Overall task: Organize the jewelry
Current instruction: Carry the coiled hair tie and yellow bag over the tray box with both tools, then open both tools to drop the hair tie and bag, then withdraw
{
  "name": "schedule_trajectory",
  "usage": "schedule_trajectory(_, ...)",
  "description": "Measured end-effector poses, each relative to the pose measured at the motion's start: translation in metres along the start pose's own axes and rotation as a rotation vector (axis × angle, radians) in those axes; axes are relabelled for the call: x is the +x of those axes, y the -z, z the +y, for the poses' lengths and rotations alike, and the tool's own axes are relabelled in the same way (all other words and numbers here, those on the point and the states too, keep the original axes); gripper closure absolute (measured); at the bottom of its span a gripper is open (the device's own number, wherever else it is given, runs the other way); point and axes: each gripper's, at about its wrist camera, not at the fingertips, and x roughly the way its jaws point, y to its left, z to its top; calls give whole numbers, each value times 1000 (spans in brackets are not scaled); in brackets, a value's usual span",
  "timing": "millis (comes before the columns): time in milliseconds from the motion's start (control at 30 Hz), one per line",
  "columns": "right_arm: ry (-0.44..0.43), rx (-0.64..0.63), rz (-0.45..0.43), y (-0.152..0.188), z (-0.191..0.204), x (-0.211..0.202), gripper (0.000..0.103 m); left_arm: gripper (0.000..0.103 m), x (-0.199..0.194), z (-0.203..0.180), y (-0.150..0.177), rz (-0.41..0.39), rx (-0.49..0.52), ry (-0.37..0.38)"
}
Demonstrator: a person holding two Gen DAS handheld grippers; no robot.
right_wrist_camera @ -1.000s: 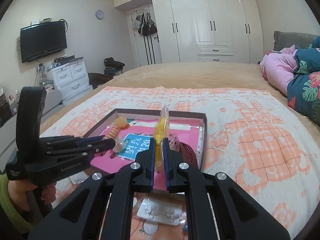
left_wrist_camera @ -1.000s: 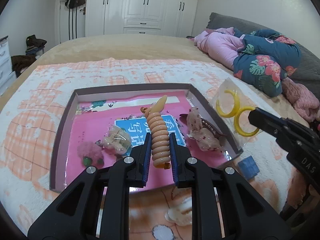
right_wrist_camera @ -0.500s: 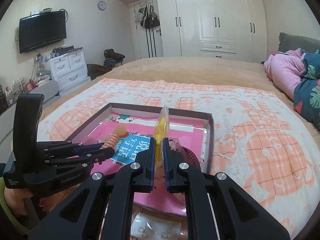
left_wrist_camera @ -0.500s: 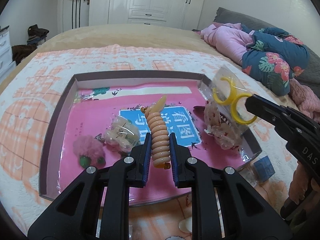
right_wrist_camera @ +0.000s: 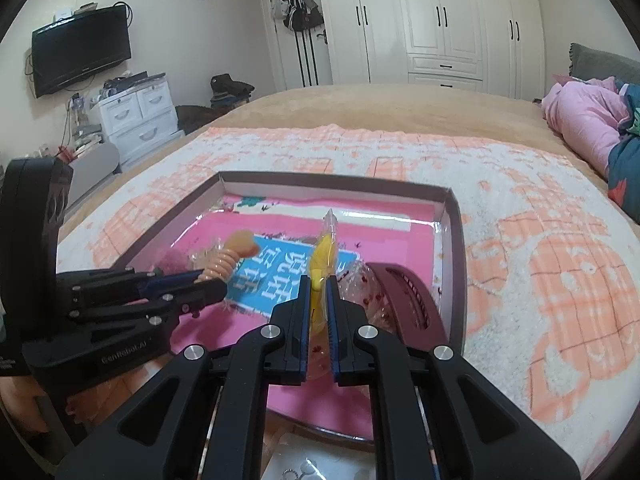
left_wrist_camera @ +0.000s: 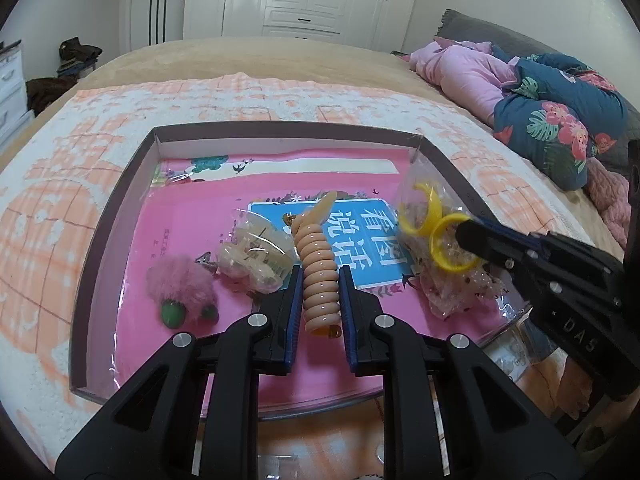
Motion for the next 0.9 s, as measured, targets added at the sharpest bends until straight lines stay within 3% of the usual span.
schedule_trajectory(400,-6,31,16,10,-2,-3,91,92,-1,4,1,-1,-6,-3)
schedule_trajectory(900,50,23,-41,16,-7,-33,72,92,-15,2,-2,-30,-9,5)
